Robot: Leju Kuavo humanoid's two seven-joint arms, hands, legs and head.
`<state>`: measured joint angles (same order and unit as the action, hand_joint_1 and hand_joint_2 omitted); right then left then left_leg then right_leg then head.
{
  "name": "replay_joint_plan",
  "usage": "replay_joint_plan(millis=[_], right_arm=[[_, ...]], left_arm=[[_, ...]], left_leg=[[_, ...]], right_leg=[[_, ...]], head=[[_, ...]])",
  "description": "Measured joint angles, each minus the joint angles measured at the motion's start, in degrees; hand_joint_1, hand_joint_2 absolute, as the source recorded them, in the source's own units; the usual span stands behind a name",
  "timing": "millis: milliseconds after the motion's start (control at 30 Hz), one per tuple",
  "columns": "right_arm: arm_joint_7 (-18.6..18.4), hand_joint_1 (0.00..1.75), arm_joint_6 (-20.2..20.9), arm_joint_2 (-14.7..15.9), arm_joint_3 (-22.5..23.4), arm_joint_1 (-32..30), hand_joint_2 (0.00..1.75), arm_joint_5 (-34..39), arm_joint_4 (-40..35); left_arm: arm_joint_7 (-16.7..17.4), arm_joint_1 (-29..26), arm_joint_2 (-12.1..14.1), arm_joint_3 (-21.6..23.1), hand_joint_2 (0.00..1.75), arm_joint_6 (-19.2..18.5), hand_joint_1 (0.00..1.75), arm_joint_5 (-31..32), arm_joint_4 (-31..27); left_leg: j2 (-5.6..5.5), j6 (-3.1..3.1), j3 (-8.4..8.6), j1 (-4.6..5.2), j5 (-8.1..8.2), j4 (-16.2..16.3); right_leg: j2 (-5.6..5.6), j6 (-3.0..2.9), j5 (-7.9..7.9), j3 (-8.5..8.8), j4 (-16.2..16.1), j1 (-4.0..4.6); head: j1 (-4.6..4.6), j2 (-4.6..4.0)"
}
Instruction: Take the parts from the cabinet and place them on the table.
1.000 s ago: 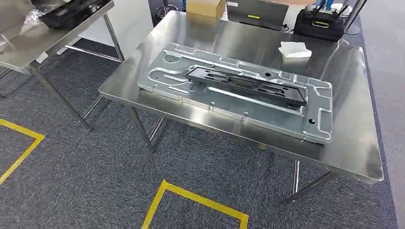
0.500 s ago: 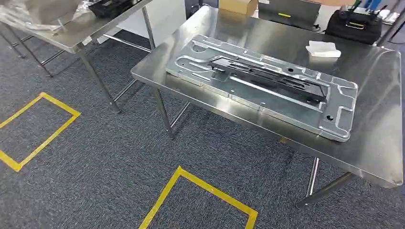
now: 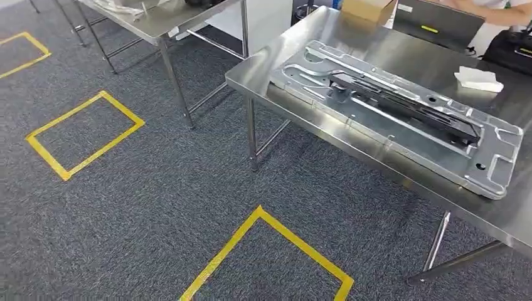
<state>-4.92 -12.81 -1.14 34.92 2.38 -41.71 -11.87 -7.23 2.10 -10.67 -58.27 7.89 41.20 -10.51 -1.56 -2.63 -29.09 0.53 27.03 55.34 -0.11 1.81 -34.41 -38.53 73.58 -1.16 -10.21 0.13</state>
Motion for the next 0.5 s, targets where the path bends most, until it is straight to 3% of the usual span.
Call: replay_joint_plan(millis=[67, 100, 133, 200, 267, 300, 333, 367, 433, 467, 500], right_arm=[[0.61, 0.0, 0.26, -0.48, -2.15, 0.1, 0.0, -1.7, 0.09], [0.81, 0.0, 0.3, -0.59, -2.95, 0.14, 0.0, -2.11, 0.09], [0.89, 0.0, 0.3, -0.63, -3.74, 0.22, 0.0, -2.53, 0.13], [1.0, 0.0, 0.39, -0.81, -5.11, 0.26, 0.0, -3.46, 0.24], [0.94, 0.0, 0.65, -0.94, -6.31, 0.56, 0.0, -4.27, 0.24], [0.92, 0.0, 0.79, -1.51, -6.79, 0.66, 0.0, -4.56, 0.26], [0.87, 0.0, 0.81, -1.49, -7.17, 0.67, 0.0, -4.72, 0.26], [0.83, 0.0, 0.85, -1.53, -7.51, 0.58, 0.0, -4.87, 0.26], [0.46, 0.0, 1.0, -1.68, -8.17, 0.39, 0.0, -5.37, 0.41], [0.24, 0.0, 1.09, -1.68, -8.52, 0.4, 0.0, -5.55, 0.5], [0.13, 0.0, 1.2, -1.7, -8.8, 0.39, 0.0, -5.63, 0.55]], left_arm=[[0.44, 0.03, -0.02, -0.02, 0.0, 0.57, 0.0, -0.11, 0.0], [0.5, 0.05, -0.04, -0.02, 0.0, 0.68, 0.0, -0.11, 0.0], [0.52, 0.11, -0.09, -0.02, 0.0, 0.79, 0.0, -0.15, 0.0], [0.59, 0.28, -0.07, -0.02, 0.0, 1.29, 0.0, -0.39, 0.0], [0.81, 0.18, -0.09, -0.11, 0.0, 1.68, 0.0, -0.44, 0.0], [0.92, 0.16, -0.04, -0.15, 0.0, 1.79, 0.0, -0.46, 0.0], [0.94, 0.16, -0.04, -0.18, 0.0, 1.92, 0.0, -0.52, 0.0], [1.03, 0.28, -0.07, -0.17, 0.0, 1.94, 0.0, -0.61, 0.0], [1.27, 0.39, -0.07, -0.24, 0.0, 2.1, 0.0, -1.33, 0.0], [1.44, 0.33, -0.07, -0.28, 0.0, 2.14, 0.0, -1.38, 0.0], [1.53, 0.22, -0.07, -0.35, 0.0, 2.25, 0.0, -1.38, 0.0]], left_leg=[[-1.22, 0.22, -0.98, -0.02, -0.21, 0.88], [-1.88, 0.31, -1.44, -0.02, -0.26, 1.51], [-2.2, 0.61, -2.17, 0.35, -0.23, 2.11], [-3.11, 1.34, -2.92, -0.06, -0.6, 2.54], [-4.21, 2.17, -3.24, -0.11, -1.15, 2.26], [-3.3, 2.23, -3.47, -0.2, -0.69, 2.88], [-1.45, 2.59, -4.31, -0.05, 0.97, 4.76], [-0.34, 2.93, -6.14, -0.42, 3.45, 8.74], [0.59, 3.59, -10.0, -0.94, 7.49, 17.62], [0.77, 3.82, -10.83, -1.15, 7.94, 19.97], [0.99, 4.01, -10.25, -1.34, 7.06, 19.41]], right_leg=[[0.42, -0.31, 4.03, 5.88, -8.87, -0.13], [2.1, -0.63, 5.54, 9.05, -14.15, -0.14], [4.44, -0.93, 4.37, 9.69, -15.87, -0.08], [3.2, -1.11, 4.7, 9.18, -15.73, 0.18], [2.17, -1.88, 5.15, 9.19, -16.03, 0.17], [1.16, -2.32, 5.57, 9.23, -16.47, -0.44], [0.79, -2.49, 5.68, 9.09, -16.53, -0.41], [-0.02, -2.83, 5.79, 8.94, -16.53, -0.35], [-1.6, -2.8, 5.84, 8.57, -16.49, -0.19], [-2.35, -2.74, 5.88, 8.47, -16.45, -0.19], [-3.11, -2.69, 5.91, 8.45, -16.45, -0.2]], head=[[0.0, -0.02], [0.0, -0.02], [0.0, -0.02], [-0.02, 0.0], [-0.02, 0.0], [0.02, 0.0], [-0.07, 0.0], [-0.04, 0.0], [-0.07, 0.0], [-0.04, -0.02], [-0.07, -0.02]])
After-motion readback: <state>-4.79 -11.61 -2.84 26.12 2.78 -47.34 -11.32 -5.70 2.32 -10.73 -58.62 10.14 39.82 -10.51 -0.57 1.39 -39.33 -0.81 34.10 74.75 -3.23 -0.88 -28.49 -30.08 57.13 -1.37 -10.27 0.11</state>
